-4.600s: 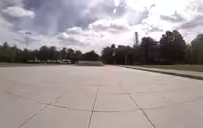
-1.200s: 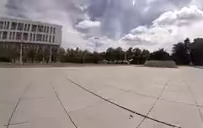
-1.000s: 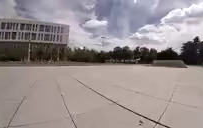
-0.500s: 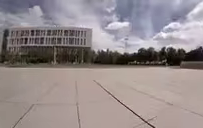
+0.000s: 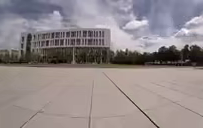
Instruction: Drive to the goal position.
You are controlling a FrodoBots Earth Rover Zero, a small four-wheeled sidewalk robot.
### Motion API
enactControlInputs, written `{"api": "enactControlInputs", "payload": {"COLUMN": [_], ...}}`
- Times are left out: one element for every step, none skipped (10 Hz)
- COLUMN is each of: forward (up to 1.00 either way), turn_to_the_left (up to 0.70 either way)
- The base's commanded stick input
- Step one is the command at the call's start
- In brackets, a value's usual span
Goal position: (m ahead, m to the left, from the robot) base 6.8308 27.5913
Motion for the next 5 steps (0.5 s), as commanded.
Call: {"api": "enactControlInputs", "payload": {"forward": [1.00,1.00,1.00,1.00,1.00], "turn_to_the_left": [0.40,0.40,0.40,0.40,0.40]}}
